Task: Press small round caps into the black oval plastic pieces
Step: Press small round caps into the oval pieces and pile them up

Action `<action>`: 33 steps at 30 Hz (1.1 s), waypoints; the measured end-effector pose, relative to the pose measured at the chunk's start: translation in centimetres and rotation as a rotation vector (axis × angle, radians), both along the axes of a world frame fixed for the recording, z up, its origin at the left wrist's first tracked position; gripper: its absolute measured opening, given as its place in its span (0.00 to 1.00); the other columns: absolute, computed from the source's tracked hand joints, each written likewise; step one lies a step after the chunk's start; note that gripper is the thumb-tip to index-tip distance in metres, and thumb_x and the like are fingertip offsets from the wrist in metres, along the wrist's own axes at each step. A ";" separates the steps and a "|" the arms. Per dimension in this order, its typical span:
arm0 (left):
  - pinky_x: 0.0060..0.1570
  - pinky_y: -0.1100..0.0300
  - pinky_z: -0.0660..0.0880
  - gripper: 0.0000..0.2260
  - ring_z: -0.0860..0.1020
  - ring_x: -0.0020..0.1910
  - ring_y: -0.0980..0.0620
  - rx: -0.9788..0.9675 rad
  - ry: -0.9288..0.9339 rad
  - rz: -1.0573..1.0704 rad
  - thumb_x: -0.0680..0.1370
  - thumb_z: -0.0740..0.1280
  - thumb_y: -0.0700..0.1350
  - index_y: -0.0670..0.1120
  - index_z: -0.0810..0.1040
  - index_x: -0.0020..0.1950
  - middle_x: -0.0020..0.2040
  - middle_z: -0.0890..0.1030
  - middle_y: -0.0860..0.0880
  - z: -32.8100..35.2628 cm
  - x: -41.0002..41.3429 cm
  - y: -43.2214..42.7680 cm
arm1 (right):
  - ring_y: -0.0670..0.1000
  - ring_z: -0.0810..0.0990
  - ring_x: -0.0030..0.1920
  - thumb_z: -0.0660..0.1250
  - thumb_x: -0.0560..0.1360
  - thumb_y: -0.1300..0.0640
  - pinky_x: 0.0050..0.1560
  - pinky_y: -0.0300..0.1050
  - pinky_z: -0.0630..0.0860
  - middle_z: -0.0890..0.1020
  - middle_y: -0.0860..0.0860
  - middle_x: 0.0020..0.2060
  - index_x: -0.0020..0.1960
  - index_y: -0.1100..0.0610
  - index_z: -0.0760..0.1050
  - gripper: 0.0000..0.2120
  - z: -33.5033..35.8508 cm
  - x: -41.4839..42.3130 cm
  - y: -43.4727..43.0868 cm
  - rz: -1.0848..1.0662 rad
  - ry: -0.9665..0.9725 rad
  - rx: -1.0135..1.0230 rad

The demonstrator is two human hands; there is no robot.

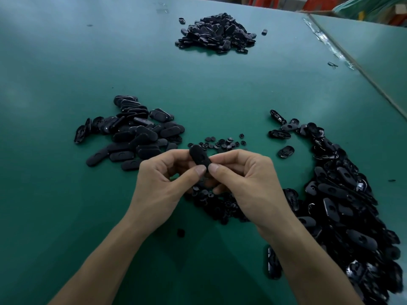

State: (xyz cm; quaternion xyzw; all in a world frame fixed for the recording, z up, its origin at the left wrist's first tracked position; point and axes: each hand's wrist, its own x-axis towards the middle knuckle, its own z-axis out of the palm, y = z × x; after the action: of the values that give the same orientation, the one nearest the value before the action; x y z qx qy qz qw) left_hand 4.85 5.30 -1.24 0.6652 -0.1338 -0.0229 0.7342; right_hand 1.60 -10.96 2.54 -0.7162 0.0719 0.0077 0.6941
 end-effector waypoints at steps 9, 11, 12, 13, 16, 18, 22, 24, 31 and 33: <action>0.42 0.61 0.82 0.10 0.86 0.47 0.50 -0.055 0.051 0.111 0.81 0.66 0.36 0.48 0.82 0.57 0.45 0.85 0.52 -0.4 0.3 -0.3 | 0.37 0.80 0.43 0.72 0.76 0.58 0.49 0.30 0.77 0.82 0.39 0.41 0.54 0.50 0.84 0.08 -0.2 0.5 -1.1 0.078 -0.044 -0.756; 0.42 0.58 0.83 0.11 0.85 0.48 0.50 -0.060 0.044 0.145 0.81 0.64 0.36 0.48 0.81 0.58 0.48 0.84 0.51 -0.3 0.4 -0.3 | 0.40 0.78 0.44 0.72 0.76 0.53 0.52 0.39 0.78 0.80 0.41 0.44 0.57 0.49 0.83 0.09 -0.4 0.6 -1.0 0.112 -0.031 -0.896; 0.42 0.58 0.83 0.12 0.85 0.48 0.50 -0.052 0.028 0.160 0.82 0.63 0.35 0.49 0.81 0.59 0.50 0.83 0.50 -0.3 0.5 -0.3 | 0.42 0.77 0.46 0.72 0.77 0.51 0.54 0.43 0.78 0.79 0.43 0.46 0.58 0.49 0.82 0.10 -0.4 0.6 -0.8 0.137 -0.028 -0.948; 0.42 0.58 0.83 0.13 0.84 0.48 0.52 -0.040 0.007 0.173 0.82 0.62 0.35 0.49 0.80 0.60 0.52 0.80 0.46 -0.2 0.6 -0.2 | 0.45 0.77 0.50 0.71 0.77 0.49 0.55 0.45 0.77 0.79 0.44 0.47 0.59 0.49 0.82 0.11 -0.5 0.7 -0.6 0.159 -0.029 -0.985; 0.42 0.60 0.82 0.15 0.82 0.45 0.55 -0.008 -0.041 0.196 0.82 0.62 0.34 0.50 0.79 0.63 0.53 0.76 0.44 0.0 0.7 -0.1 | 0.48 0.74 0.56 0.68 0.79 0.48 0.55 0.43 0.73 0.76 0.45 0.51 0.62 0.47 0.79 0.13 -0.6 0.9 0.2 0.188 -0.031 -1.057; 0.41 0.61 0.81 0.14 0.82 0.43 0.55 -0.012 -0.031 0.210 0.80 0.64 0.36 0.49 0.79 0.62 0.48 0.79 0.51 -0.1 0.8 -0.1 | 0.48 0.74 0.56 0.67 0.80 0.49 0.53 0.43 0.72 0.76 0.46 0.51 0.62 0.48 0.79 0.12 -0.7 1.1 0.5 0.204 -0.023 -1.095; 0.42 0.61 0.81 0.10 0.83 0.39 0.54 0.006 -0.015 0.233 0.75 0.70 0.42 0.48 0.81 0.55 0.41 0.84 0.53 -0.2 0.8 0.2 | 0.47 0.74 0.51 0.67 0.80 0.52 0.50 0.42 0.73 0.75 0.45 0.48 0.54 0.49 0.82 0.06 -0.8 1.3 0.6 0.195 -0.016 -1.076; 0.43 0.61 0.81 0.09 0.83 0.38 0.53 0.008 -0.013 0.243 0.74 0.71 0.44 0.48 0.81 0.54 0.40 0.85 0.51 -0.3 0.8 0.3 | 0.46 0.74 0.50 0.67 0.80 0.53 0.52 0.43 0.74 0.75 0.45 0.47 0.53 0.49 0.82 0.06 -0.9 1.4 0.5 0.193 0.000 -1.050; 0.43 0.64 0.81 0.10 0.84 0.38 0.54 -0.027 0.001 0.266 0.77 0.71 0.37 0.49 0.83 0.54 0.40 0.86 0.50 -0.5 0.9 0.3 | 0.48 0.76 0.49 0.71 0.77 0.50 0.52 0.45 0.75 0.77 0.46 0.46 0.50 0.51 0.80 0.05 -1.0 1.9 0.3 0.152 0.055 -1.024; 0.43 0.64 0.81 0.10 0.85 0.39 0.53 -0.035 0.003 0.269 0.77 0.70 0.36 0.49 0.83 0.54 0.40 0.86 0.50 -0.5 0.9 0.2 | 0.48 0.77 0.48 0.71 0.77 0.51 0.52 0.45 0.76 0.78 0.45 0.45 0.48 0.51 0.80 0.04 -1.0 2.1 0.2 0.167 0.088 -1.002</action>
State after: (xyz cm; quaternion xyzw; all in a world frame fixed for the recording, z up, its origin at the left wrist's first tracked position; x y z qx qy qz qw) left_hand 5.76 5.53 -1.78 0.6643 -0.0423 0.0771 0.7422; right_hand 3.66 -10.75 1.57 -0.9635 0.0383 0.0578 0.2587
